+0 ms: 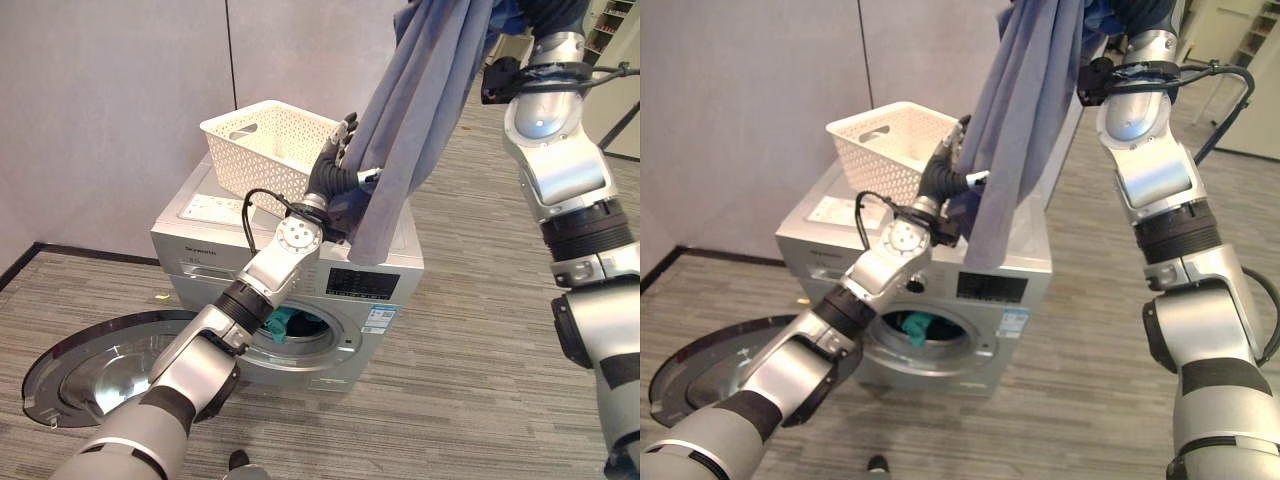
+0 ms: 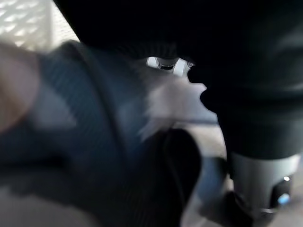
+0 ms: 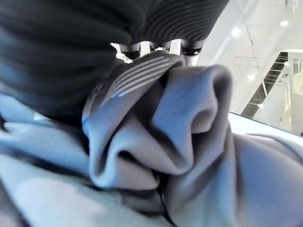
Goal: Grab the laundry basket,head to the washer,open it,put in the laundry and shut it.
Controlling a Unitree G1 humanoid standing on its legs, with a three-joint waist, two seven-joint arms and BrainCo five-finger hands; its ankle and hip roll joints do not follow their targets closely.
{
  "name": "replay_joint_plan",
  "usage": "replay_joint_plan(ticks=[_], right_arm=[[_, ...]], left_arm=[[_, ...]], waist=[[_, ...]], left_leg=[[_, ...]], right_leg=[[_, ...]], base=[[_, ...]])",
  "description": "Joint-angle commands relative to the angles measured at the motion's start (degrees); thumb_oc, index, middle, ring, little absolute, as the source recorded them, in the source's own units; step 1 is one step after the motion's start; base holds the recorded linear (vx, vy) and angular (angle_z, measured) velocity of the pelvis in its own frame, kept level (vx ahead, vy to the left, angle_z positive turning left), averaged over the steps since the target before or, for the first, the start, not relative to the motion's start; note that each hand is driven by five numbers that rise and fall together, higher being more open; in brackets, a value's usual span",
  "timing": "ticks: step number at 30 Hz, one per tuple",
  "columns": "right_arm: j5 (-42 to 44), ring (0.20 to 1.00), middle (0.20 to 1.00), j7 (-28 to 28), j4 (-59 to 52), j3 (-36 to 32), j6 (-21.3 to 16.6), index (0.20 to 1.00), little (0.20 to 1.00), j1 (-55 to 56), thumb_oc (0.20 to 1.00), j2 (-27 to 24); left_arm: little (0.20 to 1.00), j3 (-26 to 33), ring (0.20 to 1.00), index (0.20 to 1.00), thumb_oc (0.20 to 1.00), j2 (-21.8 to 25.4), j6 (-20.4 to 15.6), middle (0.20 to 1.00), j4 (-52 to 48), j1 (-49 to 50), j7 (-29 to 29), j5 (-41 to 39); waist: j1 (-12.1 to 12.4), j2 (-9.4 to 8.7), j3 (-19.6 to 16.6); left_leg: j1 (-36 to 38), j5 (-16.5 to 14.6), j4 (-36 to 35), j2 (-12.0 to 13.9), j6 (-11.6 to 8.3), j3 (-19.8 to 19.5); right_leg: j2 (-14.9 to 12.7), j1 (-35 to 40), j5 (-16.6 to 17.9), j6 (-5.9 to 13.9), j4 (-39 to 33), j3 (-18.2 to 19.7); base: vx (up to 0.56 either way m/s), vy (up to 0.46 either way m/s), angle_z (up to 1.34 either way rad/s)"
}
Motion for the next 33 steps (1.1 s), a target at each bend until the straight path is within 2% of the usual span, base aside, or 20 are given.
replay_joint_plan(ticks=[1,5,9,18,33], right_arm=[[1.1,0.2,0.2,0.4,-2.4,0.0,-2.8,0.2,0.2,-3.0,0.2,-0.9],[2.0,0.2,0.2,1.2,-3.4,0.5,-2.5,0.2,0.2,-2.7,0.2,-1.2],[2.2,0.2,0.2,1.6,-5.5,-0.3,-2.4,0.2,0.2,-1.6,0.2,-2.9],[1.5,0.2,0.2,2.0,-8.6,-3.9,-1.7,0.2,0.2,3.3,0.2,-7.2],[0.5,0.2,0.2,0.7,-10.4,-5.8,-1.8,0.2,0.2,5.9,0.2,-6.3]], left_arm=[[1.0,-1.6,1.0,1.0,1.0,-2.7,-2.4,1.0,1.8,-5.9,-1.1,-3.0],[1.0,-2.6,1.0,1.0,1.0,-3.1,-2.4,1.0,0.5,-5.9,-1.6,-7.0],[1.0,-3.3,1.0,1.0,1.0,-0.9,-2.0,1.0,-4.3,-5.9,-2.3,-8.1],[1.0,-5.7,1.0,1.0,1.0,9.0,0.1,1.0,-19.1,-2.1,-6.3,-10.7],[1.0,-10.0,1.0,1.0,1.0,2.4,0.5,1.0,-20.9,-4.7,-5.1,-19.8]], waist=[[0.1,-0.2,-3.1],[0.1,0.03,-3.0],[0.5,0.39,-2.8],[2.6,1.28,-2.2],[2.0,1.92,-2.2]], left_leg=[[-5.7,3.2,-1.8,1.3,-2.83,0.6],[-5.7,3.3,-2.1,1.1,-2.83,0.8],[-5.6,3.5,-2.7,0.8,-2.87,0.8],[-5.9,4.0,-3.4,-0.1,-2.8,-0.1],[-5.0,3.6,-4.6,-1.1,-2.28,0.5]], right_leg=[[-0.6,3.3,-7.9,-0.51,-2.7,3.0],[-0.6,3.4,-7.7,-0.45,-3.1,2.9],[-0.6,3.4,-7.4,-0.26,-3.7,2.4],[-0.6,3.8,-7.0,-0.22,-4.9,0.8],[-1.0,4.1,-6.6,0.3,-5.4,0.5]], base=[[0.0,0.0,0.0],[0.0,0.0,0.0],[0.0,-0.002,0.01],[0.01,-0.002,0.08],[0.0,0.004,0.04]])
